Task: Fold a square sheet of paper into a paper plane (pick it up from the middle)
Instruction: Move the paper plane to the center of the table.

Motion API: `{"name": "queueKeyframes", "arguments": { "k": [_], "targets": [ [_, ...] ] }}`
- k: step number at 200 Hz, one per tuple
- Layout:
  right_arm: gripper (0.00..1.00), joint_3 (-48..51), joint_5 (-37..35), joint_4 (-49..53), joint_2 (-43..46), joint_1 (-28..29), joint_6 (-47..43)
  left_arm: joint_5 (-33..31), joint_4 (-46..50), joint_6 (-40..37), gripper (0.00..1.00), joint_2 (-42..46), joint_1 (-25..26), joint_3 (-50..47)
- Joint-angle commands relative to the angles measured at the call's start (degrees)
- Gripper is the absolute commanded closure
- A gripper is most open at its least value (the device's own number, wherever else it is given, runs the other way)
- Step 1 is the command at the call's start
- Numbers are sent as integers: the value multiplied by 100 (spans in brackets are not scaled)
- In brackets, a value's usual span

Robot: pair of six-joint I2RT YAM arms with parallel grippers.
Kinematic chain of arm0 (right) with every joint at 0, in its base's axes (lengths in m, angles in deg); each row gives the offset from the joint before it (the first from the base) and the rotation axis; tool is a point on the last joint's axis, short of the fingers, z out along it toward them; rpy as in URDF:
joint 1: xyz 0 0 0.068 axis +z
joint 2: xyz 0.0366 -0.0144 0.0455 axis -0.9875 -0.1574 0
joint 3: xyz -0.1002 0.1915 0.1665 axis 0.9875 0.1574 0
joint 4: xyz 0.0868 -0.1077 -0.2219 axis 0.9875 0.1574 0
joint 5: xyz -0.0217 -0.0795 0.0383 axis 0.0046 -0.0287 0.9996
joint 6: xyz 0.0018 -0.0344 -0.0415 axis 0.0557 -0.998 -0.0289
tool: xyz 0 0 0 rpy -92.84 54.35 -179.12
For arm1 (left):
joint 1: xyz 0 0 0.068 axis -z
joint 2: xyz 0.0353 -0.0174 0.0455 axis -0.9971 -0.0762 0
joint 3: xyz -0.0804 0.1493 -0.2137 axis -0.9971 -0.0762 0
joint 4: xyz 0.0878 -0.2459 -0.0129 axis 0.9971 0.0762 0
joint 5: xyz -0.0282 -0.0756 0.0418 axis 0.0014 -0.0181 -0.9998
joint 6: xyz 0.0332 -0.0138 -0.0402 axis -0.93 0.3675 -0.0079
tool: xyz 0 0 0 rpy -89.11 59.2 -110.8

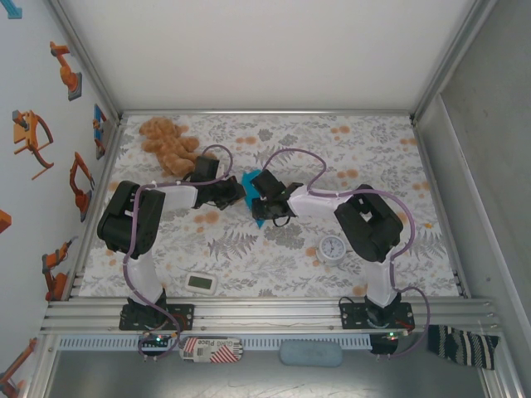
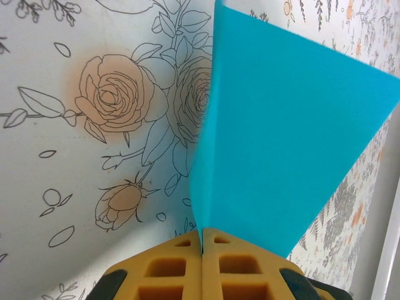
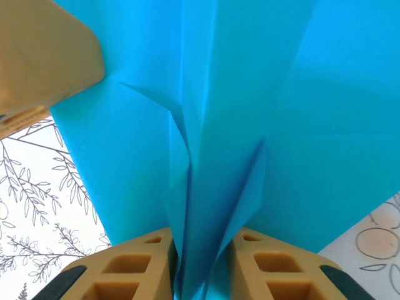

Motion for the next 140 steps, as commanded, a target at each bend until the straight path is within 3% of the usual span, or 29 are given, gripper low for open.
{"name": "queueKeyframes", "arguments": {
  "k": [1, 140],
  "targets": [
    [76, -278, -381, 210, 10, 51, 220, 162, 120, -75, 94, -68, -11, 107],
    [78, -682, -352, 610, -344, 50, 312, 179, 129, -75, 87, -32, -19, 112]
  ]
}}
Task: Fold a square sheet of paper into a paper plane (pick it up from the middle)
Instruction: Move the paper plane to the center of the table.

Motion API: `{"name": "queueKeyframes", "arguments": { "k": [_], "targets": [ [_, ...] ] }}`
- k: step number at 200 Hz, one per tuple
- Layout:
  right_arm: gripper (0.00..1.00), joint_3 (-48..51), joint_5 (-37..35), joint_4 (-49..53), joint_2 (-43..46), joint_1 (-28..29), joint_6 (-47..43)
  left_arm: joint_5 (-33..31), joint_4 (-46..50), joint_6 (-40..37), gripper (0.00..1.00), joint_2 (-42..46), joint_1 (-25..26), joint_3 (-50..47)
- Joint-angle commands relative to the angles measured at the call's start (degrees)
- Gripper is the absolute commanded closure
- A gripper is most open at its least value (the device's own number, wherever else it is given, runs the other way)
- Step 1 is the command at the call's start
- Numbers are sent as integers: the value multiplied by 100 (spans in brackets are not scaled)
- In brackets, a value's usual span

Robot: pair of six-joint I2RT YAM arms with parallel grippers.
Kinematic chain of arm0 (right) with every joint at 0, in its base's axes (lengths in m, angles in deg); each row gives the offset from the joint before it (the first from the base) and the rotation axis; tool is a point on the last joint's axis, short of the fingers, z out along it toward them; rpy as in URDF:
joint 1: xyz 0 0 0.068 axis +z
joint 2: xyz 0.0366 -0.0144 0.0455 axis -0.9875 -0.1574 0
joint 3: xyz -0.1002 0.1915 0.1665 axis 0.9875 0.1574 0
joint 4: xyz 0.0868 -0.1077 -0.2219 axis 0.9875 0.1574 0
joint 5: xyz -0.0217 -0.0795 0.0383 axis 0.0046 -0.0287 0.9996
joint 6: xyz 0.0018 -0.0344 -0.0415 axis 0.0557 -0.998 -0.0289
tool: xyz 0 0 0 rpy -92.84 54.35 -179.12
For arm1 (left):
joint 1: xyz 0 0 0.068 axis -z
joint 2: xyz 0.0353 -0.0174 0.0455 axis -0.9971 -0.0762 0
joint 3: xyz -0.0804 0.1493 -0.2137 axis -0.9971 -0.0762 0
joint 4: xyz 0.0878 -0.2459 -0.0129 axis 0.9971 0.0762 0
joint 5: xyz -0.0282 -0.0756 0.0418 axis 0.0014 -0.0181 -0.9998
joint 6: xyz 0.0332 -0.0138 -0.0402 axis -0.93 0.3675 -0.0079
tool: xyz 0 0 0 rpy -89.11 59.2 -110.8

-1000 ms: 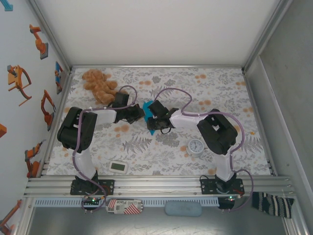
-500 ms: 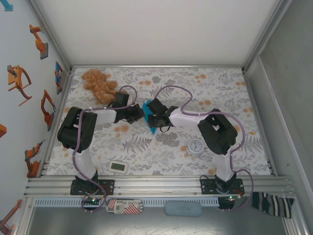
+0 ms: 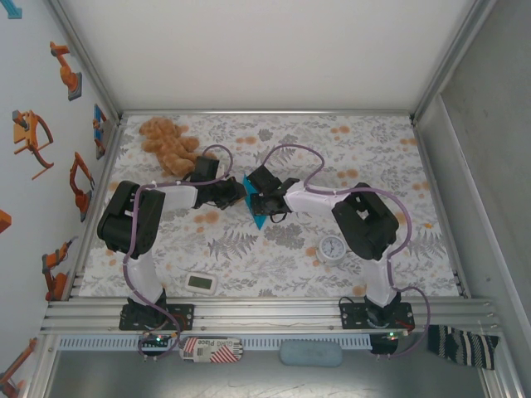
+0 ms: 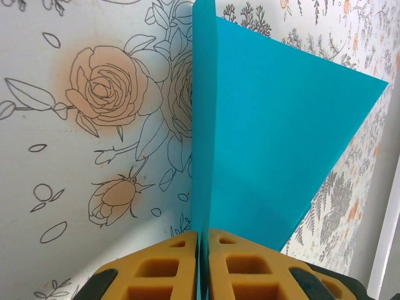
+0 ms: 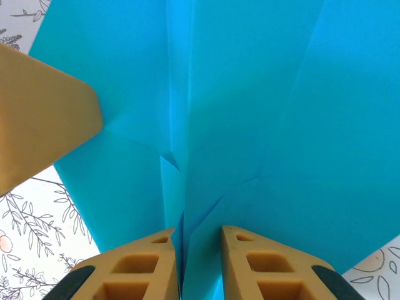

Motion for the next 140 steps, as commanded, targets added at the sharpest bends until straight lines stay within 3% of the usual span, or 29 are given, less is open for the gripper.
{"name": "queueKeyframes", "arguments": {
  "k": [1, 35, 57, 111, 140],
  "targets": [
    [78, -220, -129, 232, -137, 45, 55, 78, 116, -75, 87, -32, -11, 108],
    [77, -248, -155, 269, -148, 43, 54, 70, 135, -75, 87, 2, -12, 106],
    [84, -226, -285, 305, -57, 45, 48, 11, 225, -92, 83, 139, -37, 82],
    [91, -129, -1043, 714, 408, -130, -366, -626, 665, -179, 60, 1127, -102, -358],
    [91, -107, -979, 863, 521, -476, -683, -1234, 1161, -343, 42, 1716, -128, -613]
  ]
}}
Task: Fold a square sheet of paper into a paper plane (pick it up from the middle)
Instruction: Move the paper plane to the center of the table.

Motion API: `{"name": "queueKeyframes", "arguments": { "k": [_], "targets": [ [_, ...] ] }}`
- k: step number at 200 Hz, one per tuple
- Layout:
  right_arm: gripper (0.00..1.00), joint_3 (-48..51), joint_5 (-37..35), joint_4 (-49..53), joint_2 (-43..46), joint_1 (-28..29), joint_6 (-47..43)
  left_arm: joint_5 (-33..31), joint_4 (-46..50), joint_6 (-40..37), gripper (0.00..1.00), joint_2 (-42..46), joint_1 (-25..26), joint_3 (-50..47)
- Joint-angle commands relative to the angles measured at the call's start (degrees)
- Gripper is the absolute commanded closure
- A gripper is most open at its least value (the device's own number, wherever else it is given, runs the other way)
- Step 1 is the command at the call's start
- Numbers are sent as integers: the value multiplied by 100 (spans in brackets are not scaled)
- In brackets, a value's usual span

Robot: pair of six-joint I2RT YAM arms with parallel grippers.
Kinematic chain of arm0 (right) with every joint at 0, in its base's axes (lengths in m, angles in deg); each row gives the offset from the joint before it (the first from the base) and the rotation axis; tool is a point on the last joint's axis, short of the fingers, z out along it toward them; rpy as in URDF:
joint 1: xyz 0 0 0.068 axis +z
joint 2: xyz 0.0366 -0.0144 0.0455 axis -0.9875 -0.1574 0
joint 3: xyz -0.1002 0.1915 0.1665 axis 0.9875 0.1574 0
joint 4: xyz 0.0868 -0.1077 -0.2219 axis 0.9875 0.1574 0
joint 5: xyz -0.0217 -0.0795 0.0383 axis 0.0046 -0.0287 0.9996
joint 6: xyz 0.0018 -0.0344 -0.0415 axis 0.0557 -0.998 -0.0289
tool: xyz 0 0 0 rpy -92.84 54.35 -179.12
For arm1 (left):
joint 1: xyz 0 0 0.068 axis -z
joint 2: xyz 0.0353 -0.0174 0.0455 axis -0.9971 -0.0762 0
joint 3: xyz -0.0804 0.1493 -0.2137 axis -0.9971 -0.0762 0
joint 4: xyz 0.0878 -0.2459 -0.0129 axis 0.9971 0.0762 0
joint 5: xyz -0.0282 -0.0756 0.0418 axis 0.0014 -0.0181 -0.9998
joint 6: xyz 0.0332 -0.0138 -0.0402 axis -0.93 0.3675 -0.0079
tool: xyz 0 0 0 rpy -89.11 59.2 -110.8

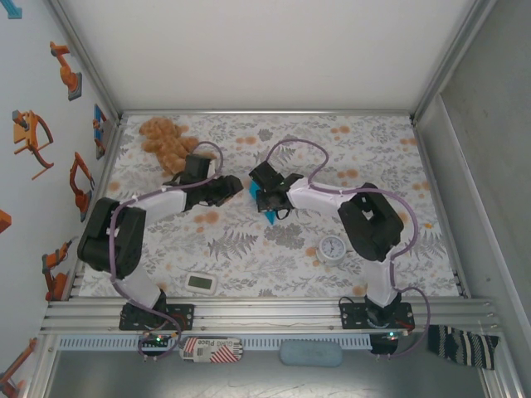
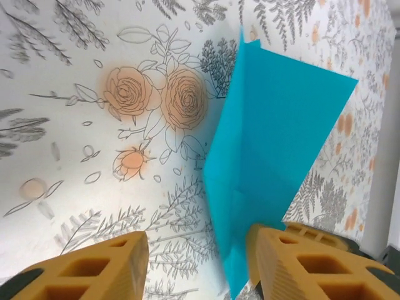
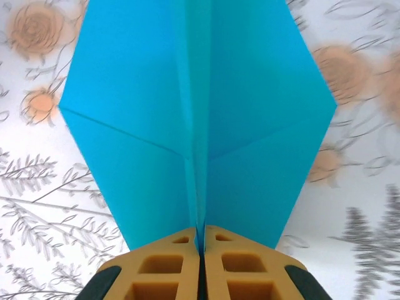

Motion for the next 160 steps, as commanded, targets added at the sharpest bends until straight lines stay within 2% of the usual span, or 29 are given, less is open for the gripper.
{"name": "queueKeyframes", "arguments": {
  "k": [1, 35, 55, 160],
  "targets": [
    [91, -3, -244, 306, 278, -321, -377, -586, 591, -225, 42, 460, -42, -209],
    [90, -227, 336, 528, 50, -778, -719, -1127, 993, -408, 28, 901, -71, -418],
    [90, -385, 432, 595, -116, -938, -860, -1256, 1087, -447, 23, 990, -82, -492],
    [82, -617, 678, 587, -532, -1194, -913, -1240, 1075, -455, 16, 889, -90, -510]
  ]
}}
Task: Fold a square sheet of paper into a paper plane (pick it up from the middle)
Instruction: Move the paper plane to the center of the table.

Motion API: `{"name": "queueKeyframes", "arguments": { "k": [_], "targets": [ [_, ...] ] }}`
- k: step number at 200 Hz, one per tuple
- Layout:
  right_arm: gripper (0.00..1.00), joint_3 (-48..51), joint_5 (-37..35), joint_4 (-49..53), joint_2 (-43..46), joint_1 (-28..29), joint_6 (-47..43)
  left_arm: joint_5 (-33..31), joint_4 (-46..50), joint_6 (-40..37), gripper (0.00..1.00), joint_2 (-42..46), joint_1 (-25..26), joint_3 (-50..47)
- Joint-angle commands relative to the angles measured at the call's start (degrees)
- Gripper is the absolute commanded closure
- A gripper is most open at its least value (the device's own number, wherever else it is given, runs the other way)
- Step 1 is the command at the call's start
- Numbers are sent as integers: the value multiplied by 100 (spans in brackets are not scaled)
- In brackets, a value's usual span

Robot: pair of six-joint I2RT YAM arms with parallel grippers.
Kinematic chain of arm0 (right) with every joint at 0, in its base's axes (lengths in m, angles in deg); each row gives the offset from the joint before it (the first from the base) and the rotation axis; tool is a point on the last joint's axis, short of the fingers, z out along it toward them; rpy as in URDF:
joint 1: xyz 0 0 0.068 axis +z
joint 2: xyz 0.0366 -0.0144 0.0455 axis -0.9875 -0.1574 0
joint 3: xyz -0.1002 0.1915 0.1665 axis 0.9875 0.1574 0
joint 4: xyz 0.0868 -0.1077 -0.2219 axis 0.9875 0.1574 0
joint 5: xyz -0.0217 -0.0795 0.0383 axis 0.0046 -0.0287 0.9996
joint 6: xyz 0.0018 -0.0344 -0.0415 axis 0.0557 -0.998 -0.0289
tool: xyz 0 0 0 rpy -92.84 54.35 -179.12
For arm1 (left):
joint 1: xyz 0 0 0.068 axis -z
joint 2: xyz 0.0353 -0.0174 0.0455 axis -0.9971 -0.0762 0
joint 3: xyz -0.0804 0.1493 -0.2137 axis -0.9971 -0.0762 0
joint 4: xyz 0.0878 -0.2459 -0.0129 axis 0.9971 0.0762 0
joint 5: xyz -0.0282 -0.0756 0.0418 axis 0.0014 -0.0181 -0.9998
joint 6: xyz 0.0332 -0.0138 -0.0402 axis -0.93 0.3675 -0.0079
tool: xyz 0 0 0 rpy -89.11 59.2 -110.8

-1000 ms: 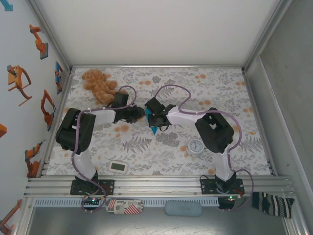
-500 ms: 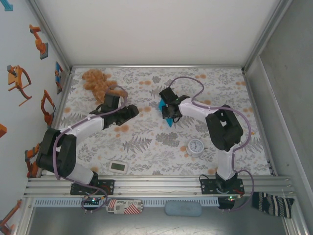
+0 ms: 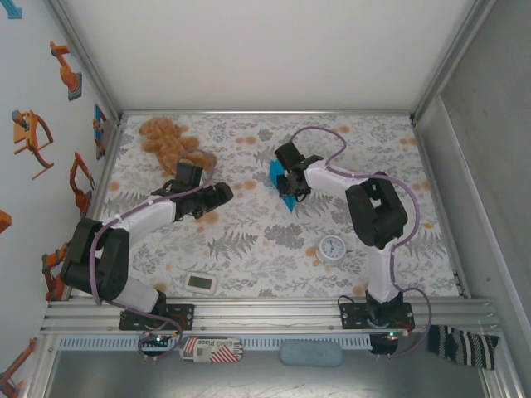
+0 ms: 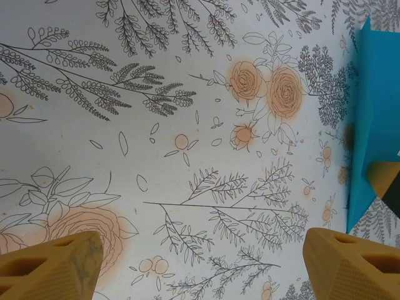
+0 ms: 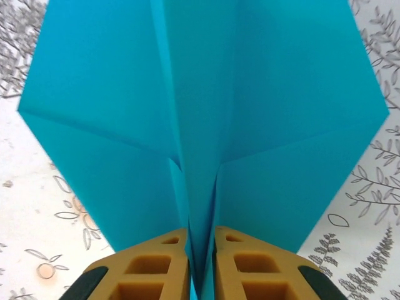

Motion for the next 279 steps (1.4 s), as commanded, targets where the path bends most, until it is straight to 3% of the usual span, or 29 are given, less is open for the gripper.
{"name": "queueKeyframes", "arguments": {
  "k": [1, 208, 279],
  "targets": [
    [82, -134, 57, 143, -97, -32, -56, -48, 111, -106, 16, 20, -28, -4],
    [69, -778, -449, 330, -980, -255, 66, 5, 231, -193, 13, -128, -31, 125],
    [63, -1130, -575, 472, -1260, -346, 393, -406, 467, -314, 6, 118, -67, 96]
  ]
}}
